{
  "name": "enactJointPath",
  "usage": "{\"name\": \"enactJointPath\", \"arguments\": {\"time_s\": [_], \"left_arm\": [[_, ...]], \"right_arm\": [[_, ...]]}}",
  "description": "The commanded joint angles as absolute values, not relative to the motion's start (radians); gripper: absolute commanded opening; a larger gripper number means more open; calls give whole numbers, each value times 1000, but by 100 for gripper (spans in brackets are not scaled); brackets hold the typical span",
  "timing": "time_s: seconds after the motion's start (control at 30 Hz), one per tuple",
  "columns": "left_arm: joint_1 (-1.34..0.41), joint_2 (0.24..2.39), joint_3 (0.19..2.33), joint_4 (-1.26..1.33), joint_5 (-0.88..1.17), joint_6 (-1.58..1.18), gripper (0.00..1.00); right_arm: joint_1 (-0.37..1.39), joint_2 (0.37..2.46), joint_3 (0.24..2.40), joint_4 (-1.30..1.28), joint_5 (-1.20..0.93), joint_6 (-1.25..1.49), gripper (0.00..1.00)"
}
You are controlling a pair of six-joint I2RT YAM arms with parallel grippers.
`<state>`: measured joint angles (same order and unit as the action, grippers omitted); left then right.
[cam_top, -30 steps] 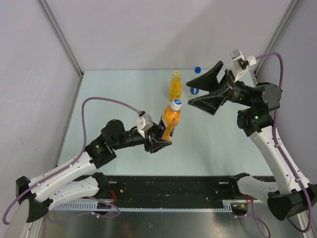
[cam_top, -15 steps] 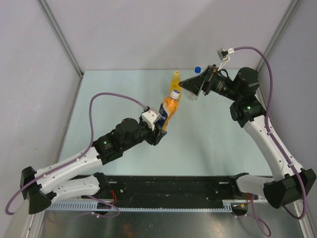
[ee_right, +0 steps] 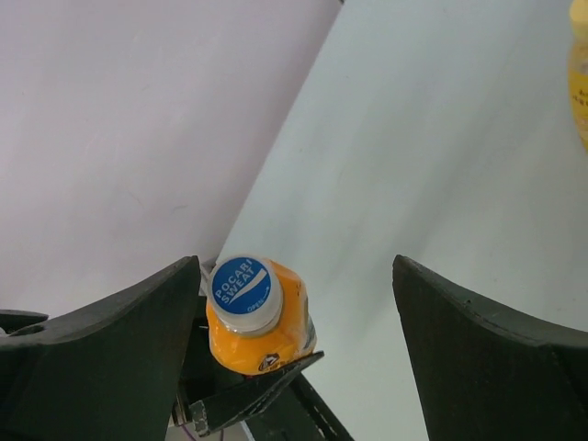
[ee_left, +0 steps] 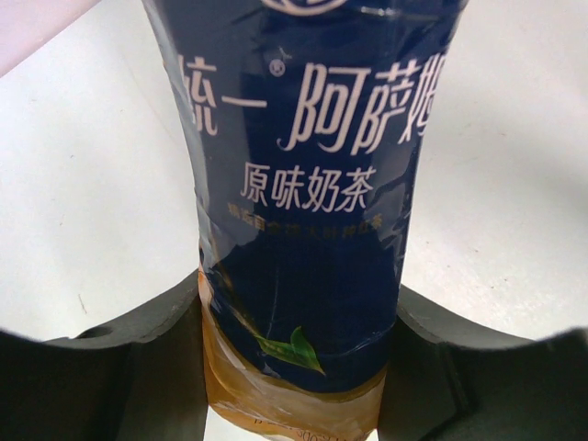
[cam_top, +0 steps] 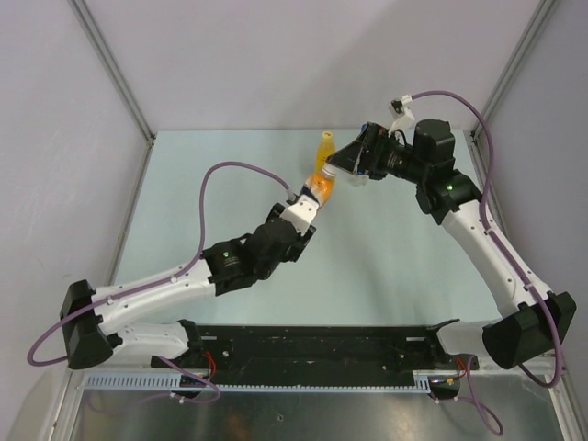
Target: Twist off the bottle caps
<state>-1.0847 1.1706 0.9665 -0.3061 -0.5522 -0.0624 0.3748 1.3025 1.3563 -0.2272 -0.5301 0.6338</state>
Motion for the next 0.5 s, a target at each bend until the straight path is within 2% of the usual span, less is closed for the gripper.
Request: {"name": "enactJointPath", "arguments": {"time_s": [0.0, 0.1, 0.47], "left_arm": [[-1098, 1201, 1027, -329, -659, -69, 0], [-1100, 1211, 1027, -332, -653, -72, 0], [-1101, 1223, 1021, -336, -631, -85, 0]], "right_arm": [[389, 1310, 1407, -263, -511, 610, 88], [391, 1320, 1407, -263, -522, 608, 82], [415, 1367, 1405, -237, -584, 630, 47]]}}
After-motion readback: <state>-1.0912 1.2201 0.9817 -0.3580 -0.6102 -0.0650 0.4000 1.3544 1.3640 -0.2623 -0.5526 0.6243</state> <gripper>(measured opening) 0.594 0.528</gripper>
